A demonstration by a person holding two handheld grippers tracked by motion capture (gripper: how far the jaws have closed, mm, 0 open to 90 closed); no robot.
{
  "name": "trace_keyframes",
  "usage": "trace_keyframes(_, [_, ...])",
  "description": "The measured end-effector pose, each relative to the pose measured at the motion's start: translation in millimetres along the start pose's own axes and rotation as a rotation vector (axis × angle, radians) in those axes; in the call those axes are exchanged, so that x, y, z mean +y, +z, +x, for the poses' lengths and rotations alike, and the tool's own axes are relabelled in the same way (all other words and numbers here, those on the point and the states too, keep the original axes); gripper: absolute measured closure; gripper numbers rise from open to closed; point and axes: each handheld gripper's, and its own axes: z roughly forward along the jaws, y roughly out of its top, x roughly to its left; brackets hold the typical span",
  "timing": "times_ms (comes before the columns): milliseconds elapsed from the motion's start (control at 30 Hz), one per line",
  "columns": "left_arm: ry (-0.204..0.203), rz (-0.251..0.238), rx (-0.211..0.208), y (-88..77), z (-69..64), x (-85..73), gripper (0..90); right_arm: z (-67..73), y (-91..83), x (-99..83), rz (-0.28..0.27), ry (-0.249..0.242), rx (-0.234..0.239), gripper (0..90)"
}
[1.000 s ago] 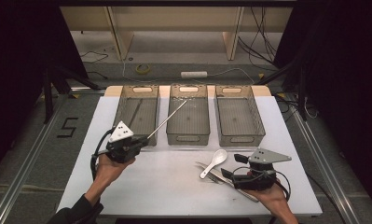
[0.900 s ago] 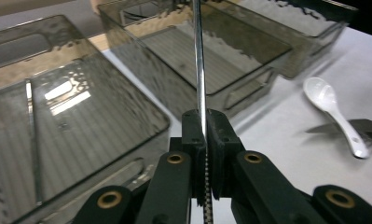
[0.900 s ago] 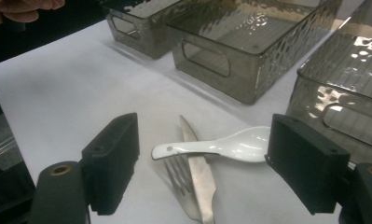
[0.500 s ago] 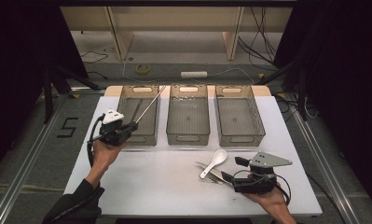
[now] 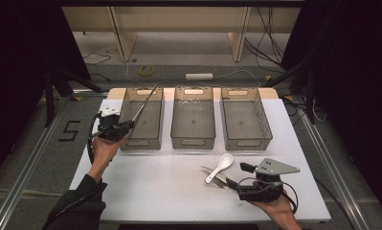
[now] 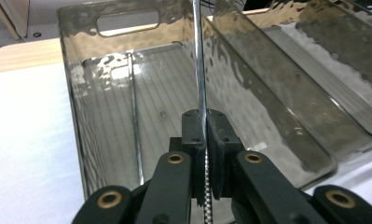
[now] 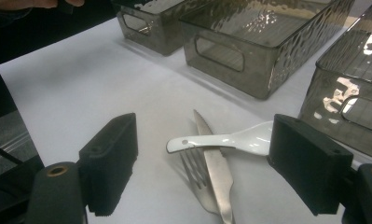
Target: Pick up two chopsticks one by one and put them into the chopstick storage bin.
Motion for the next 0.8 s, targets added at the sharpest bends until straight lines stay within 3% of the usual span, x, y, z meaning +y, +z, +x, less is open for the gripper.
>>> trace_keyframes(233, [-0.025, 0.031, 0.041, 10.6, 8.2, -0.6, 86.0, 0.8, 0.2, 0.3, 0.005, -0.001, 0.001, 24.6])
trace_keyframes(433, [-0.055, 0.025, 0.077, 15.4, 11.8, -0.5, 84.8, 1.0, 1.5, 0.1, 0.011, -0.007, 0.009, 24.8])
trace_keyframes(667, [-0.076, 0.014, 0.08, 13.3, 11.0, 2.7, 56.9, 1.6, 1.1, 0.6, 0.008, -0.002, 0.013, 24.8])
trace_keyframes(800, [-0.086, 0.015, 0.047, 9.1, 5.5, 4.8, 45.1, 1.8, 0.7, 0.7, 0.011, -0.009, 0.009, 24.9])
